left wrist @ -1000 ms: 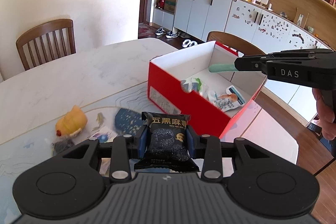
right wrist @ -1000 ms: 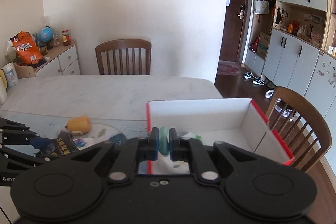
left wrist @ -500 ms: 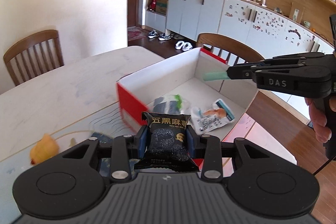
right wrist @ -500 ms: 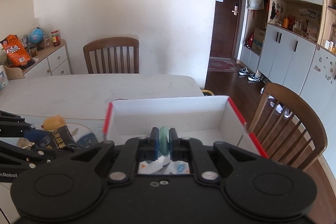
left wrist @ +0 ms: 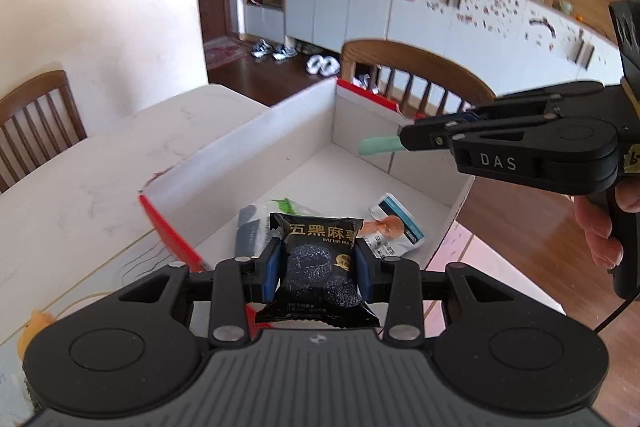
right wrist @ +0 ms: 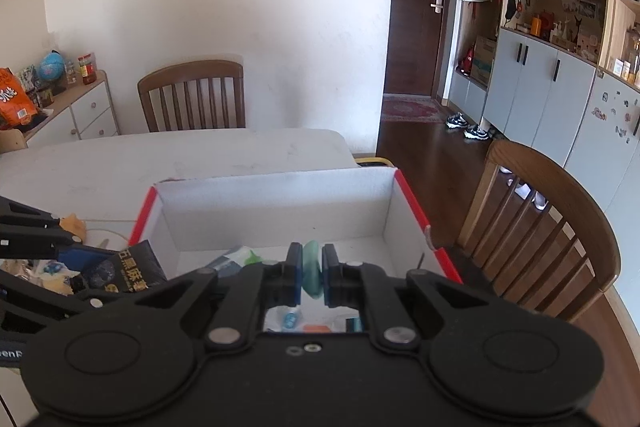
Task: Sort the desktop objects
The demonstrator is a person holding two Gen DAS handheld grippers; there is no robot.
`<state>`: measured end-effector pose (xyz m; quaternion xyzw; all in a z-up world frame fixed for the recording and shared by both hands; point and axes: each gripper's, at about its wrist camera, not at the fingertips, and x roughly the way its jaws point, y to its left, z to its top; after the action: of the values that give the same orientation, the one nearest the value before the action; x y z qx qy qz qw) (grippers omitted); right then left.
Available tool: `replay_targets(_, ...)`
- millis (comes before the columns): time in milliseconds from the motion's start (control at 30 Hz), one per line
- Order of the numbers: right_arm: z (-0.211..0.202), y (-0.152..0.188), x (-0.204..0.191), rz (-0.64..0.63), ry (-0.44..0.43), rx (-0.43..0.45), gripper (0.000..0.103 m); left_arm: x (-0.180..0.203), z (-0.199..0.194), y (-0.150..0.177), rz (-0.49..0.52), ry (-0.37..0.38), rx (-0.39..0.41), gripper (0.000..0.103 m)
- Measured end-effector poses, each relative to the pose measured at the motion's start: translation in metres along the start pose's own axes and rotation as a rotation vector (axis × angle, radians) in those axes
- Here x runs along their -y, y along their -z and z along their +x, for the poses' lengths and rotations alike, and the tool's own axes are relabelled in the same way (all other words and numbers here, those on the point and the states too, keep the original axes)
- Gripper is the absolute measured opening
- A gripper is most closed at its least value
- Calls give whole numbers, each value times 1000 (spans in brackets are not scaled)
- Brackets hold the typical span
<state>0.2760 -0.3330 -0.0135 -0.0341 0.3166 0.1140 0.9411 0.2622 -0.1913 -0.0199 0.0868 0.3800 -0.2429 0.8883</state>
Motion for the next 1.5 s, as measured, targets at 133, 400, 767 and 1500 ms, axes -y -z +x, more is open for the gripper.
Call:
replay_targets(133,10,1,4,-5,-1,-18,8,8,17,-9,34,7,-32,36)
replay_targets(400,38,-2,15,27,-13,-74,8,16,47,-17,78,14,-99,36)
replay_targets(767,73,-4,25,28,-9,-113,8,14,87,-27,117,3,-192,36)
replay_targets(1500,99,12,29,27,-22,-220,8,14,132,-22,154,6,-358,36)
